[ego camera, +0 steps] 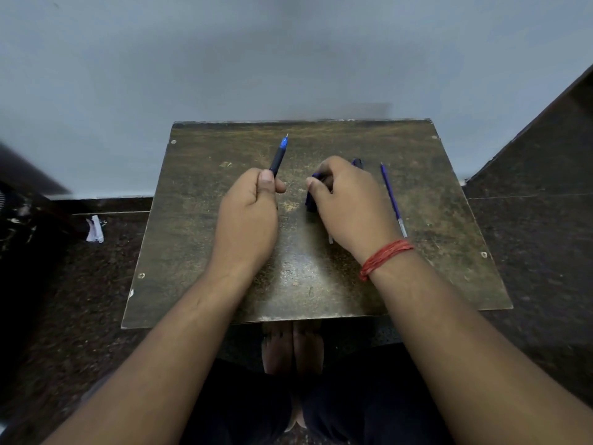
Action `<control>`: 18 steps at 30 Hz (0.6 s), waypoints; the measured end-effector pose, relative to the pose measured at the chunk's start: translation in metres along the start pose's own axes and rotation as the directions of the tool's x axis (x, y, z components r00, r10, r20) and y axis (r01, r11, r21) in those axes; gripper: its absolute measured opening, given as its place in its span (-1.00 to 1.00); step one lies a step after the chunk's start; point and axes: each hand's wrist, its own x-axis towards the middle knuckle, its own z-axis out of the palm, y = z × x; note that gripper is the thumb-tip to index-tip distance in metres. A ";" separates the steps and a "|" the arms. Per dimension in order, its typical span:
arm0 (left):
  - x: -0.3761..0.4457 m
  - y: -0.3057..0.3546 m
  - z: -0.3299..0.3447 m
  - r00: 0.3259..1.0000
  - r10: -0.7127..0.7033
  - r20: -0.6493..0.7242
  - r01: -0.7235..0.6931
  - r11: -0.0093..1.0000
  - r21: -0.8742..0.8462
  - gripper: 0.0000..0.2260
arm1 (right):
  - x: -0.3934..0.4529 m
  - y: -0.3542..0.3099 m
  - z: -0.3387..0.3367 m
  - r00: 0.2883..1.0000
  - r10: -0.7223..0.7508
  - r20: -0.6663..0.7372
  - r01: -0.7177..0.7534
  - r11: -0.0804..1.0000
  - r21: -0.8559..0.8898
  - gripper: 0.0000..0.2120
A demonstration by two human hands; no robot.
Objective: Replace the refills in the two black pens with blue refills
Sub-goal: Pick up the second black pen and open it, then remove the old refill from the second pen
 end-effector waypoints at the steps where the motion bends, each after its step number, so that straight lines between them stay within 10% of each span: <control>1: 0.000 0.000 0.000 1.000 -0.001 0.003 0.001 1.000 -0.002 -0.69 | -0.001 -0.001 0.002 1.000 -0.014 -0.001 0.014 1.000 -0.025 -0.87; 10: 0.000 0.000 -0.001 1.000 -0.031 0.003 0.031 0.999 -0.034 -0.69 | -0.003 -0.001 0.014 0.990 -0.141 -0.014 0.134 0.966 -0.223 -0.83; 18: 0.000 0.000 -0.004 0.999 -0.042 0.035 0.043 0.998 -0.045 -0.69 | 0.002 0.001 0.002 0.988 -0.085 -0.131 0.082 0.996 -0.028 -0.87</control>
